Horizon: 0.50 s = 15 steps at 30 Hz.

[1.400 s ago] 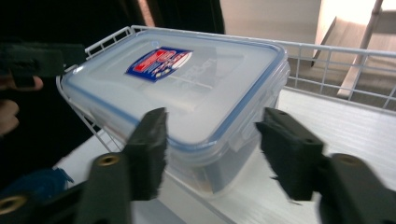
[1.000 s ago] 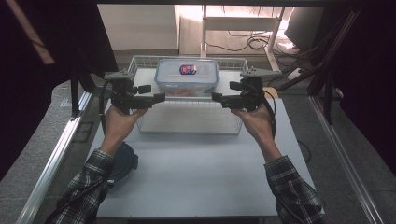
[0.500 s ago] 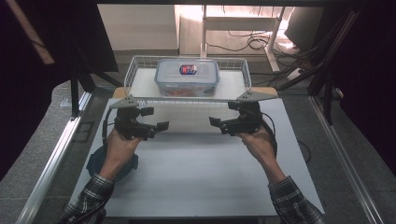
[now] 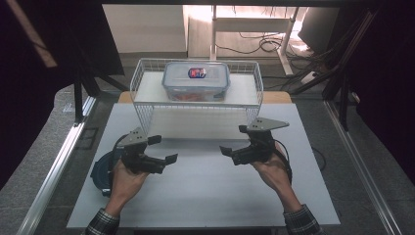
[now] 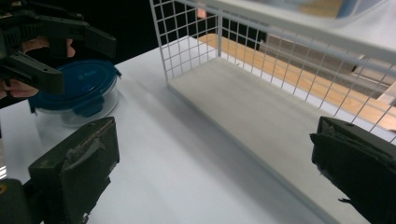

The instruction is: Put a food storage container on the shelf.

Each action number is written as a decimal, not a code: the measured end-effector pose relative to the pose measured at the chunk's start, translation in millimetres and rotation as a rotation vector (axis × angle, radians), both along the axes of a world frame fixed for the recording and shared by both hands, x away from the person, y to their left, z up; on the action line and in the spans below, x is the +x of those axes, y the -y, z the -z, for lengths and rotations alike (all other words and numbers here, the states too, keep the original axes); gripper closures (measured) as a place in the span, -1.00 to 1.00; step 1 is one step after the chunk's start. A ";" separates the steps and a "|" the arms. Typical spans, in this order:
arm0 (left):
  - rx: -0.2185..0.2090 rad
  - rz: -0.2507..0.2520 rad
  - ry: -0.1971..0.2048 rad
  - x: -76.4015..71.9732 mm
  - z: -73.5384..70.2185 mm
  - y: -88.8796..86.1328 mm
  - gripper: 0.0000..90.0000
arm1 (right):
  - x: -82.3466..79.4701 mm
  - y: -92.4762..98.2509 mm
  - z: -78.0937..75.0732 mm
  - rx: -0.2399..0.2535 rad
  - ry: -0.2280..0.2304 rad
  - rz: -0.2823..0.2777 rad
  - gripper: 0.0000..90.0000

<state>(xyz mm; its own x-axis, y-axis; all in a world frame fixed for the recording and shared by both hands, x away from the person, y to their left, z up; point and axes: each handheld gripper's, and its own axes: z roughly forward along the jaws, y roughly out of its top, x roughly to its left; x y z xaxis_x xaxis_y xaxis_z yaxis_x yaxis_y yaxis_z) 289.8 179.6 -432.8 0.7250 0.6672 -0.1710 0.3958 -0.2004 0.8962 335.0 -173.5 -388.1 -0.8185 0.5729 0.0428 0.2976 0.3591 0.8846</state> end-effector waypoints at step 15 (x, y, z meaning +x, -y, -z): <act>-0.036 0.039 -0.044 -30.2 32.7 9.8 -0.86 | -24.1 6.7 28.5 -0.026 -0.014 0.008 -1.00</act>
<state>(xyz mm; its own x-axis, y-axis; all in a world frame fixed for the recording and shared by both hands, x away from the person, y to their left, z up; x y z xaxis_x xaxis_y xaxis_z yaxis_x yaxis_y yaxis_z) 259.6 169.8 -465.5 0.7416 0.6316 -0.2261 0.4272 -0.1848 0.8851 311.0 -180.2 -416.6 -0.8133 0.5806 0.0392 0.3127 0.3792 0.8709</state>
